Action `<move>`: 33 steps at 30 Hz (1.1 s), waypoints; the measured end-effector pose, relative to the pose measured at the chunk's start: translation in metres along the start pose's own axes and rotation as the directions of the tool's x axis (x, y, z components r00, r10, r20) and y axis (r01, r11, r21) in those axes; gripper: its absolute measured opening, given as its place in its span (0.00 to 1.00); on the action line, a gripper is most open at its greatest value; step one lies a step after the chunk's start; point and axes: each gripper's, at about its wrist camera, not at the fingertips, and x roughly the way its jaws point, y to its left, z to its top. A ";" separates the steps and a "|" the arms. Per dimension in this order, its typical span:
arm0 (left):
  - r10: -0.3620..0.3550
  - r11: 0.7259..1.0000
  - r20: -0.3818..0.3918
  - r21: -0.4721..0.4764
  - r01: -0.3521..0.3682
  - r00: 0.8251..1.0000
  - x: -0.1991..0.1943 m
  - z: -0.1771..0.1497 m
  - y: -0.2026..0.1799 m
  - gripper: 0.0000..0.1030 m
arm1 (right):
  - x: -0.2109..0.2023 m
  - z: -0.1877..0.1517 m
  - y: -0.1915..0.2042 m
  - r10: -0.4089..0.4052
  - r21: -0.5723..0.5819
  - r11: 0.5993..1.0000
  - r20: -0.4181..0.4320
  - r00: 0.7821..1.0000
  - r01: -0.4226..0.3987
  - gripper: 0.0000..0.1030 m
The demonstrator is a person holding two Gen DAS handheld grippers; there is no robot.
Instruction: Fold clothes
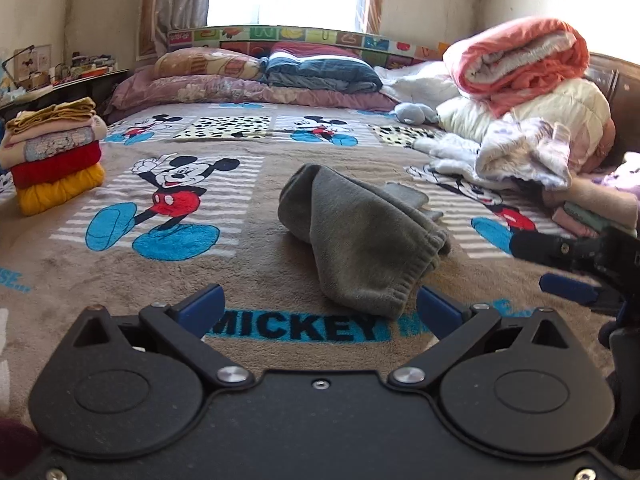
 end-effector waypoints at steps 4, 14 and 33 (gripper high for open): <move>0.016 0.991 -0.045 0.132 -0.010 0.999 0.015 -0.002 -0.022 1.00 | 0.006 0.004 -0.032 0.021 0.084 0.996 0.030 0.999 -0.023 1.00; 0.040 0.945 -0.041 0.326 -0.024 0.998 0.056 0.008 -0.067 1.00 | 0.029 0.016 -0.088 0.114 0.348 0.930 0.041 0.993 -0.121 1.00; 0.176 0.639 0.081 0.748 -0.176 0.981 0.132 -0.012 -0.145 0.98 | 0.047 0.019 -0.160 0.211 0.653 0.728 0.080 0.974 -0.211 1.00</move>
